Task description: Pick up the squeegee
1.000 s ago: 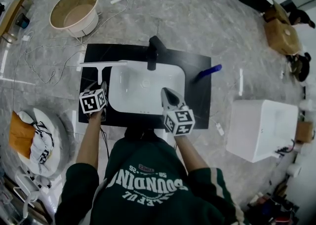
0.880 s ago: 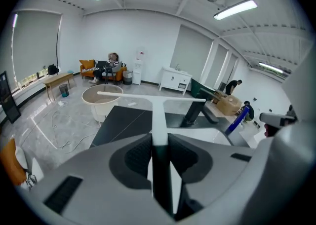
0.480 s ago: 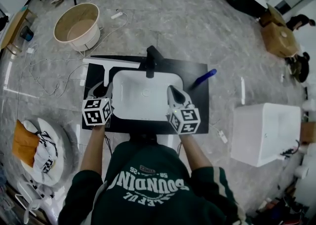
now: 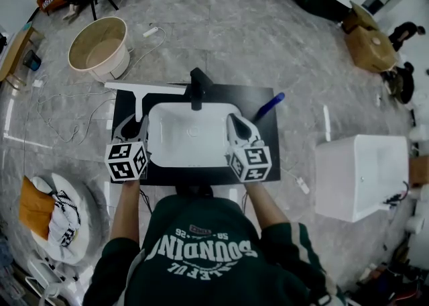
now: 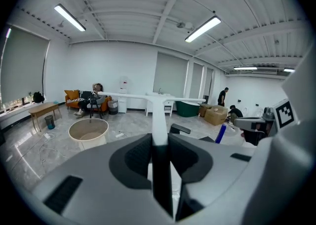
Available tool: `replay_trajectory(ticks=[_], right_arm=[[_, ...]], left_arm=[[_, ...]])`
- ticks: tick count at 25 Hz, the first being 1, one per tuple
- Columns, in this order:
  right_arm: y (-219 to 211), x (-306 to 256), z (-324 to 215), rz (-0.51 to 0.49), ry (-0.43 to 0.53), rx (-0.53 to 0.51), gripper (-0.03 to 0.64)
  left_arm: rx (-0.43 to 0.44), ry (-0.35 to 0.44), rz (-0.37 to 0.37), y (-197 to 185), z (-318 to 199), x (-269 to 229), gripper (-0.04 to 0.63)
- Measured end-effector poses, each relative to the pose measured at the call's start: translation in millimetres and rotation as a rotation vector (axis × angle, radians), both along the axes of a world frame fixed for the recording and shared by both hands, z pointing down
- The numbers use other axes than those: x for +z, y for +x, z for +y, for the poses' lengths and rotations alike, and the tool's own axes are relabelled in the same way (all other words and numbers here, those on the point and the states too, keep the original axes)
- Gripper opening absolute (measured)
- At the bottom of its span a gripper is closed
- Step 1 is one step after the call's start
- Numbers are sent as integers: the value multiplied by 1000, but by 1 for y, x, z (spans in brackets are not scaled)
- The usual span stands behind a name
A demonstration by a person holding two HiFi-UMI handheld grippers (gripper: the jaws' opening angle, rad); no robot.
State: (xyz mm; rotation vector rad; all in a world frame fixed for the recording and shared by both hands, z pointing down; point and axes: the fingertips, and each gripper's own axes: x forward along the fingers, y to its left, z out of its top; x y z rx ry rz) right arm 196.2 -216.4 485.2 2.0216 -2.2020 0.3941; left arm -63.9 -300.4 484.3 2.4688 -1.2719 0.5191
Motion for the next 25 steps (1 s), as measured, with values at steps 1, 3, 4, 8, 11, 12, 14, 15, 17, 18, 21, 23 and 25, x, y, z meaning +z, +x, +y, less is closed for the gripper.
replay_trajectory(ticks=[1,3,4,8,11,12,14,15,17,18,21,23,25], right_arm=[[0,-2,0,4,4,2,0],[0,-3,2,7,6,4,0],[0,-3,2,7,6,4,0],[-1,-2,4,7,5,1,0],[-2,-2,5,3,2,-3,0],[-2,-1,6,3,2,-4,0],[-3,-1,5,4,1,-5,0],[-3,0,5,4,0,-5,0],[-4,2,6,4,-2,-5,0],[-4,3,6,4,-3,-5,0],[-4,5,6,3,-5,-5,0],[-5,5,5,5,-8,-6,0],[-6,5,5,6,-11,-7,0]], left_arm=[[2,-2,0,1,2,0,92],[6,-5,4,3,5,0,92],[7,-6,6,3,6,1,92],[8,-9,14,5,8,1,91],[8,-10,15,5,9,0,92],[8,-10,16,5,9,0,92],[7,-12,16,5,9,1,91],[7,-13,17,4,9,2,92],[6,-17,18,4,10,5,91],[5,-20,17,3,10,7,92],[5,-27,16,2,11,11,92],[5,-31,15,2,10,11,91],[6,-34,14,1,10,12,91]])
